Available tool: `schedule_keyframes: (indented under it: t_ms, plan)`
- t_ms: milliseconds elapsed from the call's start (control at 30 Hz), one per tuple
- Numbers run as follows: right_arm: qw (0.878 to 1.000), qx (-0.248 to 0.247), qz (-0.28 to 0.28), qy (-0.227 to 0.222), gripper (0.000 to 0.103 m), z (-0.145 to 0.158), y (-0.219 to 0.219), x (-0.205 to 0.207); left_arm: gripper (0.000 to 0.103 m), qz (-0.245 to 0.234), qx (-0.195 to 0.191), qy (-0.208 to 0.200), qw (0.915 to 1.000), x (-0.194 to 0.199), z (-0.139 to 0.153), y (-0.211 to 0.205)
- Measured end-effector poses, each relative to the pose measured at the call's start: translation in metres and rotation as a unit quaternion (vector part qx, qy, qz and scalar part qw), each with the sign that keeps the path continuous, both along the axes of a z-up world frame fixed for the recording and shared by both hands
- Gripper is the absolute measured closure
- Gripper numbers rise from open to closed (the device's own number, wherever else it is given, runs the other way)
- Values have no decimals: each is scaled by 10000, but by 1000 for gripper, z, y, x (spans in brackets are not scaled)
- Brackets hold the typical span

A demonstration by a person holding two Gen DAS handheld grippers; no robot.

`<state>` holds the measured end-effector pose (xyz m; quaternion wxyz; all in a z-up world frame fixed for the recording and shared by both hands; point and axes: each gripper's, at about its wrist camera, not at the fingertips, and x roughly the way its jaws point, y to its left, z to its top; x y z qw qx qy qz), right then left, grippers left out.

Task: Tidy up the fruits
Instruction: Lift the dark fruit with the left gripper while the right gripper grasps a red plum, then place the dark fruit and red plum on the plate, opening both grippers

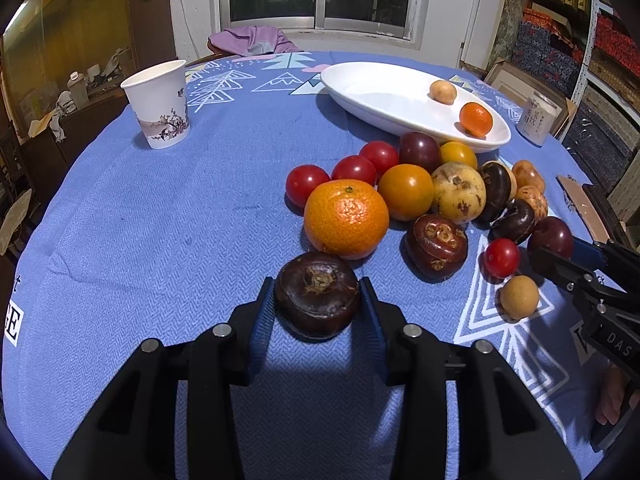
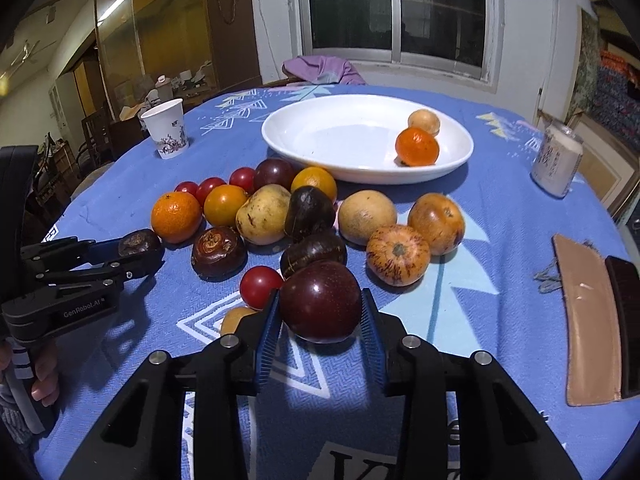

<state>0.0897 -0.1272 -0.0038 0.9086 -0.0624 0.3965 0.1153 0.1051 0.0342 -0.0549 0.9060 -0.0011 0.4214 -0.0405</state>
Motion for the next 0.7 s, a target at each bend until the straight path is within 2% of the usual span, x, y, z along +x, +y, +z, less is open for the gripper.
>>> schedule_keyframes:
  t_ms: [267, 467, 600, 700]
  plan:
    - [9996, 41, -153, -249, 63, 11, -10, -5, 62, 5, -24, -650, 9979, -16, 22, 0]
    - [9976, 211, -318, -569, 63, 26, -21, -11, 62, -11, -148, -931, 9955, -24, 36, 2]
    - [9959, 424, -385, -699, 63, 42, -33, -9, 62, -23, -172, -1062, 9942, -16, 56, 1]
    - [9943, 597, -492, -735, 63, 64, -45, 7, 62, -108, -168, -1094, 9938, 9, 82, -4]
